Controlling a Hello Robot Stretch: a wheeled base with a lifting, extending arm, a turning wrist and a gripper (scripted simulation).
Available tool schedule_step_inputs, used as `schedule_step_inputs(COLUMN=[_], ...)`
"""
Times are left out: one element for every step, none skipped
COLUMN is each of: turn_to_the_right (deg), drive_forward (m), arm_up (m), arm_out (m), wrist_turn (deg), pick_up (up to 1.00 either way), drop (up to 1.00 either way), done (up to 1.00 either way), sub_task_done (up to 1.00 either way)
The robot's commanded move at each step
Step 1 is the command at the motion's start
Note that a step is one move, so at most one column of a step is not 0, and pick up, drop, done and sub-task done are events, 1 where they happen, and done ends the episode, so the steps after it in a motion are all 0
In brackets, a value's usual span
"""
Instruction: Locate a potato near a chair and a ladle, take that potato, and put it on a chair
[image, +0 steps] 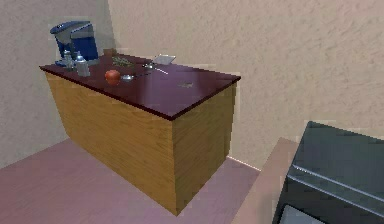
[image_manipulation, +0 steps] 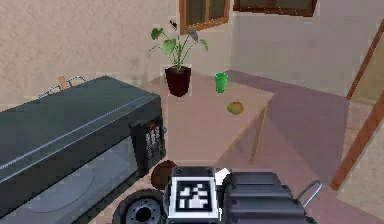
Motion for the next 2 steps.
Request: schedule_step_inputs(turn_to_the_right=[0.0, 0.0], drive_forward=[0.00, 0.00], arm_up=[0.00, 0.00], arm_out=[0.22, 0.00], wrist_turn=[0.0, 45.0], pick_up=[0.00, 0.00], drop=[0.00, 0.00], done=[0.00, 0.00], sub_task_done=[0.00, 0.00])
